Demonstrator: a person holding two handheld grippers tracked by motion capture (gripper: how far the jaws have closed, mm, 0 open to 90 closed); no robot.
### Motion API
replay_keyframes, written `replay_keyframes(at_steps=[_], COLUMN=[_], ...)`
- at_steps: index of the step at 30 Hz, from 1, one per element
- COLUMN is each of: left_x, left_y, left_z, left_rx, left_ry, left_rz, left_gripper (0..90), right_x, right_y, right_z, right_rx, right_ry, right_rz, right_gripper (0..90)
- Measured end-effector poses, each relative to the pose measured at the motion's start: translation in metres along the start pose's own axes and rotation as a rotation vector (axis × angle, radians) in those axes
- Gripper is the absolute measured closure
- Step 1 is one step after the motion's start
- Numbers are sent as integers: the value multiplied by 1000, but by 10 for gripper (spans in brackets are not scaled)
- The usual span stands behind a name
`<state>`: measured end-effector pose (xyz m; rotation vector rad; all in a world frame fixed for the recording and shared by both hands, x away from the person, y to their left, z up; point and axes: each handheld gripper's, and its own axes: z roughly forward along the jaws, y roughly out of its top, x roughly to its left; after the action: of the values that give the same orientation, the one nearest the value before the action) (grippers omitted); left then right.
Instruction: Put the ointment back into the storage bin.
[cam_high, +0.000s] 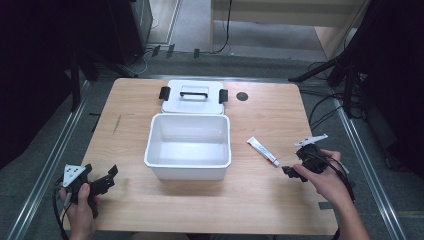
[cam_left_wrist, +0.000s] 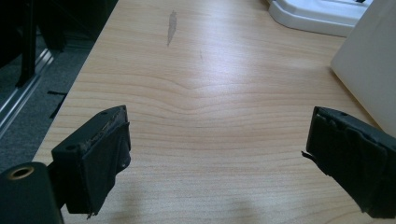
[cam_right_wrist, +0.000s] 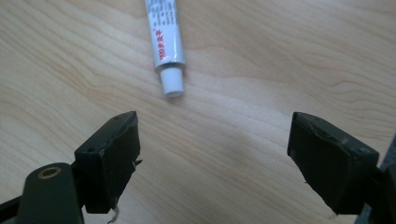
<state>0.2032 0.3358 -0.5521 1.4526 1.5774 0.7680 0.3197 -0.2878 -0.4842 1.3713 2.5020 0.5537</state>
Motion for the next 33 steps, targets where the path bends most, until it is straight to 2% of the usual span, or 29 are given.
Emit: replay_keyframes(at_steps=[1,2,3,4,5,6,11,16,24,28,33], left_x=[0,0,0,0,0,0,0,1,0,1,1], left_y=[0,0,0,0,0,0,0,1,1,1,1], left_z=[0,0,0,0,0,0,1,1,1,1,2], left_rx=[0,0,1,1,1,1,11,13,15,16,17], left_ry=[0,-1,-2,-2,-3,-2,0,-2,-4,-6,-7], left_rz=[0,-2,0,0,-1,-1,3,-5,-5,-6,-7], left_gripper=[70,70,70,70,70,70,71,71,71,71,71], right_x=[1,1,2,2,3,4,10,16,19,25,25], right_y=[3,3,8,8,13,16,29,43,63,73,80], right_z=[2,2,6,6,9,11,16,22,27,32,37], right_rx=[25,25,69,69,116,135,228,298,323,333,347], right_ry=[-2,-2,1,1,5,6,-17,-5,-15,-52,-20], right_rz=[-6,-6,-7,-7,-12,-19,-53,-71,-89,-109,-105], right_gripper=[169,169,170,170,167,167,170,201,251,348,391])
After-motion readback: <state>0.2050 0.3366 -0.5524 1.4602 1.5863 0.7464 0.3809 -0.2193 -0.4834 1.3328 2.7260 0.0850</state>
